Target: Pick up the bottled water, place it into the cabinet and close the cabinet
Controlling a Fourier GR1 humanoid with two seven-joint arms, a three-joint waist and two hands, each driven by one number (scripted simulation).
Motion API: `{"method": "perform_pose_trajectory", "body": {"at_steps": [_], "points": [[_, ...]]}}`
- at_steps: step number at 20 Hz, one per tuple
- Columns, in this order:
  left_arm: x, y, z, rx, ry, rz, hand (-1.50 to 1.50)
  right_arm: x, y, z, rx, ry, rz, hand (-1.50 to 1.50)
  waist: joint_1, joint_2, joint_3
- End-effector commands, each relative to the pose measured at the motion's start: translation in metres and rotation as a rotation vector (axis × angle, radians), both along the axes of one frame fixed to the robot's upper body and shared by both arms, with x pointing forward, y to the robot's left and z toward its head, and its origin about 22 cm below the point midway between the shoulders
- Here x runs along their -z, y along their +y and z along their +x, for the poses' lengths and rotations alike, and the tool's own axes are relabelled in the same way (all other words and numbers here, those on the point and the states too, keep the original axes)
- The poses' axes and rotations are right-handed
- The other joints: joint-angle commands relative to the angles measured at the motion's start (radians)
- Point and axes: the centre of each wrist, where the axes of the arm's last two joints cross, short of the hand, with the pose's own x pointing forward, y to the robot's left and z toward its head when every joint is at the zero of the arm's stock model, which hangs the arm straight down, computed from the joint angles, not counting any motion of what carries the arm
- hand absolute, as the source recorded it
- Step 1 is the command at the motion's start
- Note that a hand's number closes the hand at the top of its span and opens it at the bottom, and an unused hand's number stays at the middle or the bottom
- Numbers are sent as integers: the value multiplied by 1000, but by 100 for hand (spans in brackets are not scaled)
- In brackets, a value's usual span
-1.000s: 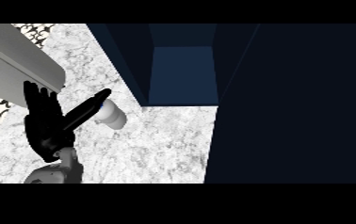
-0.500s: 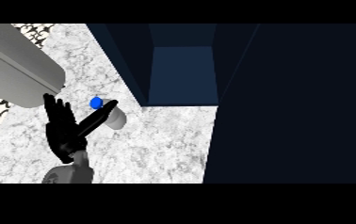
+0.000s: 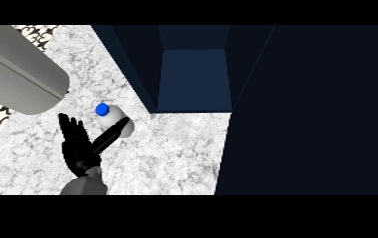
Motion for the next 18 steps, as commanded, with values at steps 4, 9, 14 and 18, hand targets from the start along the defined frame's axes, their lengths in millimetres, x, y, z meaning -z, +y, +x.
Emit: {"method": "perform_pose_trajectory", "body": {"at_steps": [4, 9, 14, 18], "points": [[31, -2, -10, 21, 10, -29, -150, -21, -8, -34, 25, -71, 19, -150, 4, -1, 0], [51, -7, -9, 1, -30, -27, -150, -21, -13, -42, 9, -66, -9, -150, -7, 0, 0], [57, -15, 4, -4, -85, -59, -150, -25, -6, -29, 18, -77, 17, -150, -3, 1, -1], [64, -13, 3, -18, -101, -76, -150, -20, -11, -46, 21, -57, 32, -150, -7, -1, 0]]}}
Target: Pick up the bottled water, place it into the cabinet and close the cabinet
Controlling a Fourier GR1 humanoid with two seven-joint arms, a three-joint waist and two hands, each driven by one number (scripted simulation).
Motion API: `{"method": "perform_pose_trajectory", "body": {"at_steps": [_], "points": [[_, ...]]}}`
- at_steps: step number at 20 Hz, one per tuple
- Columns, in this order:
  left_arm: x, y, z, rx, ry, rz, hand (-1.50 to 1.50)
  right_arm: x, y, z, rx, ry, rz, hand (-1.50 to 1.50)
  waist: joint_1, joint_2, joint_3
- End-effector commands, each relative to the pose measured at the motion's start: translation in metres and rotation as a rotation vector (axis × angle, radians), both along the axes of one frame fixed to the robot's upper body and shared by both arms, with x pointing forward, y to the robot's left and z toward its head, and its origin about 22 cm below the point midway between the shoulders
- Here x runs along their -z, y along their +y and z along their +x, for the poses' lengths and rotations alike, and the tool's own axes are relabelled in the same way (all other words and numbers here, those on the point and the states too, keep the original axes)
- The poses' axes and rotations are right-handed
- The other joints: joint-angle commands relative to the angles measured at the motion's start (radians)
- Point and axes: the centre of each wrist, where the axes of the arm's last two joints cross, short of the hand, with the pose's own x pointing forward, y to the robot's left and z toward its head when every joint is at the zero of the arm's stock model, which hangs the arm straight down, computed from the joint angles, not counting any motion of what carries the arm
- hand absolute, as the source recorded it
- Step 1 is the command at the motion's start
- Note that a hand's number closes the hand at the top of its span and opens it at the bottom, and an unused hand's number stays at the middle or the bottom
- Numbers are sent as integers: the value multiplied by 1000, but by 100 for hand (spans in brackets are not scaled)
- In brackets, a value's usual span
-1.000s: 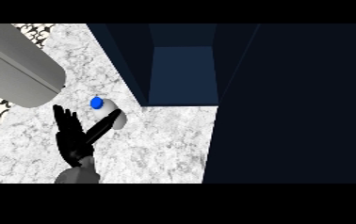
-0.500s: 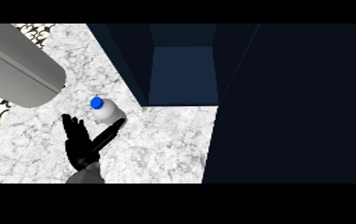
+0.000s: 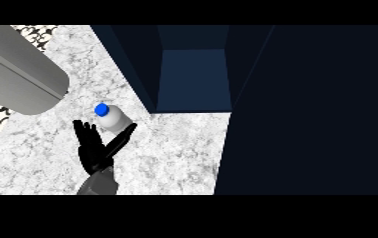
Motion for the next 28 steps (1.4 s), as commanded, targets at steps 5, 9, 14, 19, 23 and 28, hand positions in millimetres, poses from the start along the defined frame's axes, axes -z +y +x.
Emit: {"method": "perform_pose_trajectory", "body": {"at_steps": [5, 9, 14, 19, 23, 28], "points": [[7, 7, 18, -1, -58, -61, -150, -10, -8, -23, 51, -52, 17, -150, 2, 2, 0], [15, -1, 13, 5, -101, -80, -150, -17, -17, -40, 52, -68, 13, -150, -6, 1, 0], [-4, -5, 46, 87, -162, -156, 150, -11, -24, -30, 52, -58, 27, -150, -8, 3, 0], [-4, -14, 49, 96, -133, 35, 150, -3, -33, -28, 70, -62, 3, -150, -4, 0, 2], [-12, -12, 59, 124, -137, 111, 150, -10, -36, -31, 71, -67, -22, -150, -1, 1, 1], [0, -31, 46, 353, -225, 110, 150, -3, -36, -15, 126, -91, -26, -150, -7, 3, 0]]}}
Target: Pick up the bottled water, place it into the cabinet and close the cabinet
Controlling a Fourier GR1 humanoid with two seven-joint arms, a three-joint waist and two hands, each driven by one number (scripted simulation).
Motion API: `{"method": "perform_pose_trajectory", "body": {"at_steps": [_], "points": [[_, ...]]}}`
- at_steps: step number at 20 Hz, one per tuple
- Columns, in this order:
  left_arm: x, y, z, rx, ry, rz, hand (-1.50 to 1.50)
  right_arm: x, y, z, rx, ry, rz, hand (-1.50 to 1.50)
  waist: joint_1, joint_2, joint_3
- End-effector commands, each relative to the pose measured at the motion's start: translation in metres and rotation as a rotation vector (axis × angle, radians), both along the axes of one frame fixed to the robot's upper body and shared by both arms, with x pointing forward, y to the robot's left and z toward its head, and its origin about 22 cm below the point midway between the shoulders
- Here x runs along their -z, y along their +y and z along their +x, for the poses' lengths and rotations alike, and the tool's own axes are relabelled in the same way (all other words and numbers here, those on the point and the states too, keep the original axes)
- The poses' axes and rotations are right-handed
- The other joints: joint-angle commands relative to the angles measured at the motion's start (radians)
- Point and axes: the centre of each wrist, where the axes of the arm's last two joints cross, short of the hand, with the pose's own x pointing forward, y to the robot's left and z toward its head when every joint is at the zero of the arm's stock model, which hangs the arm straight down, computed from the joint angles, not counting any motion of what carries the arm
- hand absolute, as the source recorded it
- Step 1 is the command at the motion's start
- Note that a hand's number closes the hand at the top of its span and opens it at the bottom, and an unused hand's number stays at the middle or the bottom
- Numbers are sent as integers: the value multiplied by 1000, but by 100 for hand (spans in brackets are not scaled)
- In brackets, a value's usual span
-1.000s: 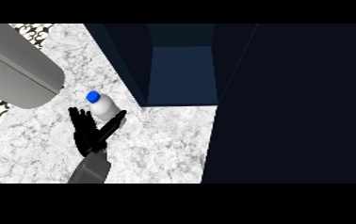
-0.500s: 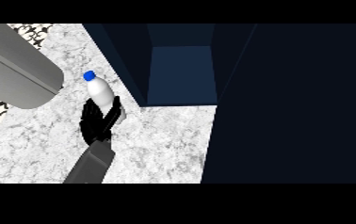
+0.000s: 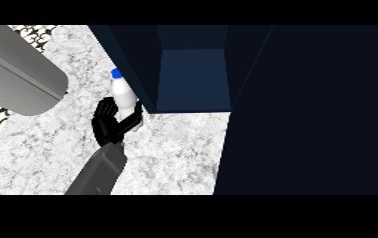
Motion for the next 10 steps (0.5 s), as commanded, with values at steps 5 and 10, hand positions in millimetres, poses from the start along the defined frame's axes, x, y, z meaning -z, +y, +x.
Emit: {"method": "perform_pose_trajectory", "body": {"at_steps": [5, 10], "points": [[4, -29, -8, 642, -96, 57, 150, -9, -7, -9, -8, -33, 33, -150, -29, -5, 0], [-3, -34, -2, 719, -164, 17, 150, -7, -17, -13, 25, -30, 61, -150, -12, -6, 1]]}}
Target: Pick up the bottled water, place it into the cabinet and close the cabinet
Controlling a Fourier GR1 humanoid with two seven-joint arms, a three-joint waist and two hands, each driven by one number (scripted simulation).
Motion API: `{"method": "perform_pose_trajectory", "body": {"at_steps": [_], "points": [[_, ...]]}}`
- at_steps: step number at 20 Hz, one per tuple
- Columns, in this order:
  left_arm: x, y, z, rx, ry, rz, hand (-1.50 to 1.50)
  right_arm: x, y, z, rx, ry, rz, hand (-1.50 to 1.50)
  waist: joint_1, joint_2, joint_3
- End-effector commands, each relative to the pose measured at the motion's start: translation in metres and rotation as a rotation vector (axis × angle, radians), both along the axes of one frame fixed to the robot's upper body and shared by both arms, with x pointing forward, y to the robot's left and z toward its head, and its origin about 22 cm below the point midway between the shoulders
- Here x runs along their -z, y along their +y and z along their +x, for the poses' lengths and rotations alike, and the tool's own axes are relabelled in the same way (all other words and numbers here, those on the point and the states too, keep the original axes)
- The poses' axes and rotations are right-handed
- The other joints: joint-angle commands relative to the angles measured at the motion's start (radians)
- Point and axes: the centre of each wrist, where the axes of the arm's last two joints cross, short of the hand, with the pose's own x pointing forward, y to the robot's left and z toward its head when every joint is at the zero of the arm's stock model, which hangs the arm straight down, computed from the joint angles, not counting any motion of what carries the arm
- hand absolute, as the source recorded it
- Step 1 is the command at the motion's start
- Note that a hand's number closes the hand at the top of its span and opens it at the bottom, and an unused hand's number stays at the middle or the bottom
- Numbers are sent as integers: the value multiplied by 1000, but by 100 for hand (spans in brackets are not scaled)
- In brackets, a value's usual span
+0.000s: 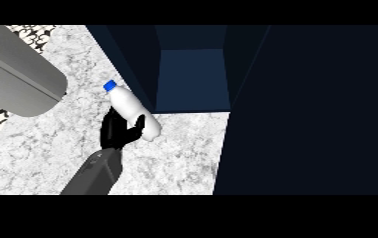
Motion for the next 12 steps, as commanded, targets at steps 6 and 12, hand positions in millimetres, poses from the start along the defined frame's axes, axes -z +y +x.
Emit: {"method": "perform_pose_trajectory", "body": {"at_steps": [6, 12], "points": [[-38, -69, 32, 286, -105, -56, 150, -7, -31, -9, 15, -21, 29, -150, -11, -4, 1], [-63, -84, 48, 273, -106, -41, 150, -1, -40, -7, 44, -14, 57, -150, -28, -13, 2]]}}
